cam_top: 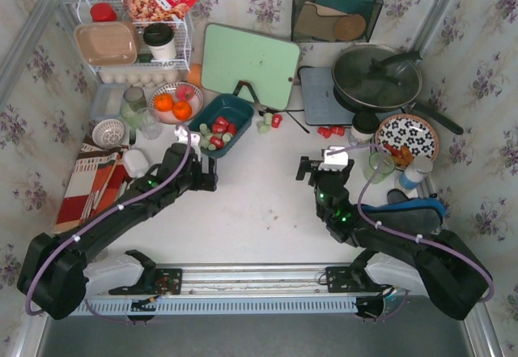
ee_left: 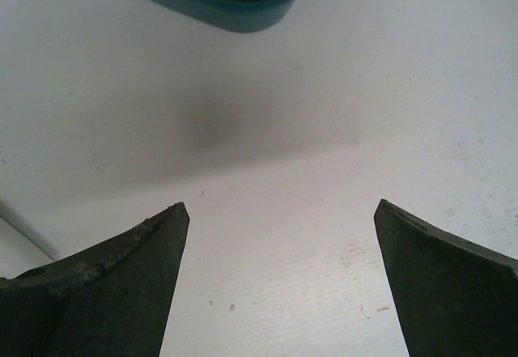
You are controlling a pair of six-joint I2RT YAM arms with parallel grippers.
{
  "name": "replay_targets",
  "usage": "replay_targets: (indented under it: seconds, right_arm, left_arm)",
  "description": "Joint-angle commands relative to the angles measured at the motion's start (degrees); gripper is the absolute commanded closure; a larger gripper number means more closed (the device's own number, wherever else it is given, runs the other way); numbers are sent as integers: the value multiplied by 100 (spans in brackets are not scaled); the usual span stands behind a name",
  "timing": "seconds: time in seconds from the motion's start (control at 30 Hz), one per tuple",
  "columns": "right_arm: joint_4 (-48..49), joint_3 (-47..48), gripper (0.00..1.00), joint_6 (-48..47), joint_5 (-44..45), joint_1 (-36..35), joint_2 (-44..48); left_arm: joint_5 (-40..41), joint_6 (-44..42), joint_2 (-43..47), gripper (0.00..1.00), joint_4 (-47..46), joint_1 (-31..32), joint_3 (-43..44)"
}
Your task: Mix the coffee capsules in the storage basket
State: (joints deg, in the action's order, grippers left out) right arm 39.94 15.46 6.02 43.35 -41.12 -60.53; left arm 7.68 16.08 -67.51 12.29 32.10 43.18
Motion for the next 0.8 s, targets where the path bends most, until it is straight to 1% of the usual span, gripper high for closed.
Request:
replay_targets:
  seconds: [0.0, 0.1, 0.17, 0.27, 0.47, 0.57, 0.67, 0.77]
  right_arm:
    - [-210, 396, 0, 270, -274, 221, -460]
    - [-622, 953, 0, 640, -720, 408, -944]
    - [-655, 1369, 1, 680, -985, 439, -1444]
    - [-663, 2101, 6, 763, -1195, 446, -2201]
    - [-388, 3262, 15, 979, -1387, 447, -3667]
    - [-446, 3888, 21, 821, -1614, 442, -4325]
    - [-549, 4449, 23, 522, -1812, 456, -4902]
    - [-752, 4928, 27, 254, -2042, 496, -5286]
  left_arm:
    - [285, 54, 298, 1, -931, 112, -525]
    - [348, 349, 497, 1, -861, 112, -486]
    - [267, 493, 563, 1, -814, 113, -555]
    - [282, 658, 605, 1, -681, 113, -570]
    - [284, 744, 594, 1, -625, 113, -553]
    - [198, 764, 614, 1, -575, 117, -517]
    - [212, 765, 707, 1, -510, 114, -512]
    - [251, 793, 823, 1, -486, 110, -544]
